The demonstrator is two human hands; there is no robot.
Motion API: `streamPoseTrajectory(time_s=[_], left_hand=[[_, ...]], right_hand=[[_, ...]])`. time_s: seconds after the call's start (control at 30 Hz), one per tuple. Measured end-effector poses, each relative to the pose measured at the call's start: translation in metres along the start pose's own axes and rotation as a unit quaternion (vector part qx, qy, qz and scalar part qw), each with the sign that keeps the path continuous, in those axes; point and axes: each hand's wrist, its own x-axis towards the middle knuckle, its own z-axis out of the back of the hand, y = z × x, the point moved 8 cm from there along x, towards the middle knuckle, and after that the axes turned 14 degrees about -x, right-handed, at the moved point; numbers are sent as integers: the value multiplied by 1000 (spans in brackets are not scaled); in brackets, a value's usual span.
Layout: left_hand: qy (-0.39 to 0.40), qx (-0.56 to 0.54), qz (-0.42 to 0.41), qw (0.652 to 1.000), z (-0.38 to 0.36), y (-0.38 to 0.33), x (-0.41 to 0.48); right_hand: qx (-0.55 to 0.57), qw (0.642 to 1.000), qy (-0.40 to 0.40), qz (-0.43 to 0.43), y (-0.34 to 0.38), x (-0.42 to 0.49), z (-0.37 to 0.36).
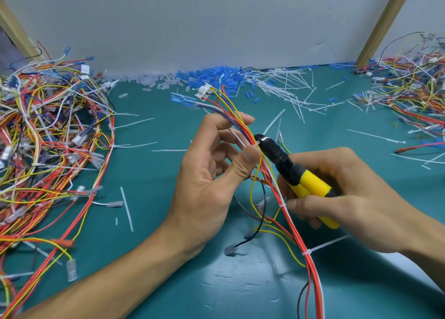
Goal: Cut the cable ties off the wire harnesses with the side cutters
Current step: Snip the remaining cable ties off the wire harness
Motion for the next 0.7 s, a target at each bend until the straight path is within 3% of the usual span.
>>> streamPoseTrajectory(time_s=[0.7], left_hand=[[6, 6, 12, 1000, 0, 2, 0]], right_hand=[[-85, 996, -26, 14, 2, 0, 4]])
